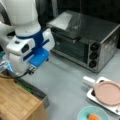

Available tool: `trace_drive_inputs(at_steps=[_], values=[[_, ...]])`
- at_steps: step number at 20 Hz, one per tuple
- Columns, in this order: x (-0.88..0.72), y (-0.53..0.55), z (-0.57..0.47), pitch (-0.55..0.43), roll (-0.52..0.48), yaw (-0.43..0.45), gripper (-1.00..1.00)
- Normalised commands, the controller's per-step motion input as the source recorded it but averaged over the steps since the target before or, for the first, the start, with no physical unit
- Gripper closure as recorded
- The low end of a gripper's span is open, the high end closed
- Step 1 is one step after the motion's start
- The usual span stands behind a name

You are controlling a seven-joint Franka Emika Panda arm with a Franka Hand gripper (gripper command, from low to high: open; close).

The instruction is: Open the drawer. Pick up the carrot. Put the carrots in the drawer.

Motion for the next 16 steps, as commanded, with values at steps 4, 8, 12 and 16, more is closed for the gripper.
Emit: trace_drive_inputs(at_steps=[4, 8, 12, 16], values=[[0.19, -0.24, 0.02, 0.098, 0.02, 0.159, -1.0], [0.18, -0.18, 0.02, 0.063, 0.073, 0.116, -1.0], [0.19, -0.14, -0.02, 0.031, 0.091, 0.083, -1.0], [0.17, -0.13, -0.03, 0.008, 0.103, 0.053, -1.0]])
